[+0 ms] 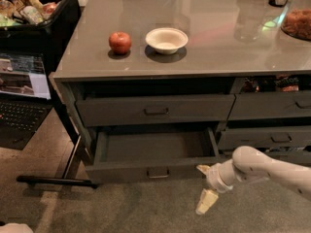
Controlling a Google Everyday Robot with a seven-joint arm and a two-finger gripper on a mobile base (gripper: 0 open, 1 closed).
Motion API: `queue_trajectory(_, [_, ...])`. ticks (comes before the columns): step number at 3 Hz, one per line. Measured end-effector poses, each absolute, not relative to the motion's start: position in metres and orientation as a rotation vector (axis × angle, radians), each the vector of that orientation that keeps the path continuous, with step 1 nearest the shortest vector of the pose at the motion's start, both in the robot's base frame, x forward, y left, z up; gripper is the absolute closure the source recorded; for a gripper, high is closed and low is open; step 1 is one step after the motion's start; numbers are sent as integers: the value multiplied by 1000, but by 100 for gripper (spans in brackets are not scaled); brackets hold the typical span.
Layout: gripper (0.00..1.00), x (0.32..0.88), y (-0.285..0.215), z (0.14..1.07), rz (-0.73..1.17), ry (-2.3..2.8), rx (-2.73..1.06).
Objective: Close middle drawer
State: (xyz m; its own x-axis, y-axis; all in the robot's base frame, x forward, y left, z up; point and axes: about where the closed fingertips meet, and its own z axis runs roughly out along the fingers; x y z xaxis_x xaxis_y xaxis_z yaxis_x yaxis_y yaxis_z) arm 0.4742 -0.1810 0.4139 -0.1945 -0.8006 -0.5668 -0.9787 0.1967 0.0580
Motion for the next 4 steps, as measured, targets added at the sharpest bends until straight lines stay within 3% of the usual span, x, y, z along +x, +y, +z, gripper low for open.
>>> queue_trajectory(2, [0,540,-152,419,537,1958,-1672])
queue_trajectory(3, [19,551,-147,418,525,1946,-1672])
queue_trajectory(4, [16,559,-144,418,514,1935,-1676])
